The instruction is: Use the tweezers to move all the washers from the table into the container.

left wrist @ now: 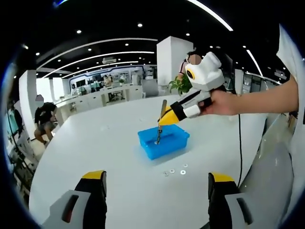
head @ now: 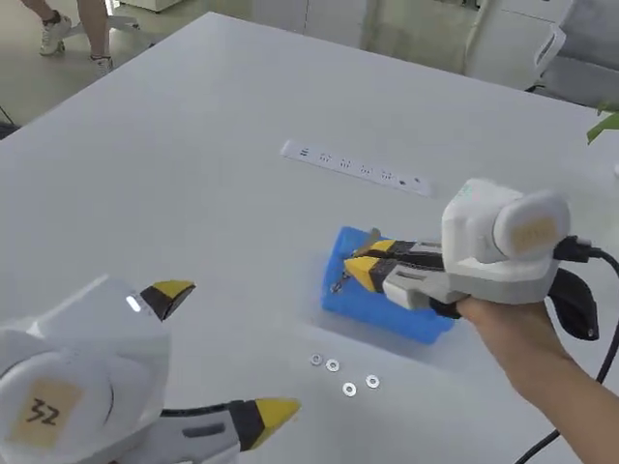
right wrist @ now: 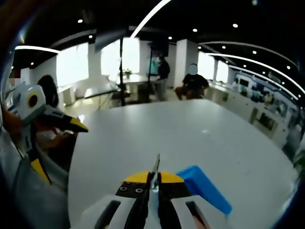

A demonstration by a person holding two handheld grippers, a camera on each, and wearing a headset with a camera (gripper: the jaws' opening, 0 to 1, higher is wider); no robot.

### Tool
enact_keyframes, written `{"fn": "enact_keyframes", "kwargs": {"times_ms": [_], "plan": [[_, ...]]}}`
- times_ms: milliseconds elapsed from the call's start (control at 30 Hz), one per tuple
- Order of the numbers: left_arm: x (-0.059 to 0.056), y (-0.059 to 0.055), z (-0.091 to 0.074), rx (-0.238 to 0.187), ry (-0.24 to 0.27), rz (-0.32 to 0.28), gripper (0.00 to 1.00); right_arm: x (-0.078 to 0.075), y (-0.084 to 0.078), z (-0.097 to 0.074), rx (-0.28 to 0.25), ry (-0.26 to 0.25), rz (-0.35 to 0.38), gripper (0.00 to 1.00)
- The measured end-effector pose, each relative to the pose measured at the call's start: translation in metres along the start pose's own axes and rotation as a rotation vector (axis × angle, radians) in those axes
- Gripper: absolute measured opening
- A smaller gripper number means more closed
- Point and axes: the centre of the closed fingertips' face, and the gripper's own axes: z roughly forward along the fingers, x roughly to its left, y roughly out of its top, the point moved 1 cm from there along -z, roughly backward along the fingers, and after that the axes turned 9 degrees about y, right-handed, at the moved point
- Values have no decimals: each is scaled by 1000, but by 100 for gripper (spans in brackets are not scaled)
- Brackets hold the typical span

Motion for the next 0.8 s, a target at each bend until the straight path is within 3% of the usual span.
{"fn": "enact_keyframes", "kwargs": {"times_ms": [100,267,333,467,633,800], "plan": [[3,-11,1,24,14,-25,91,-12,-2,-3,-11,-19,31,2],[2,-22,-1,47,37,7,90,-22,-6,5,-6,-47,43,2],[1,-25,0,48,36,2,89,-27,-8,9,6,-70,29,2],[-1,-28,0,46,42,-1,88,-31,-12,22,12,-69,48,2],[-1,-28,4,31,52,-55,87,-35,-24,36,39,-76,56,2],[2,-34,7,38,80,-41,86,-38,-35,44,49,-85,92,2]]}}
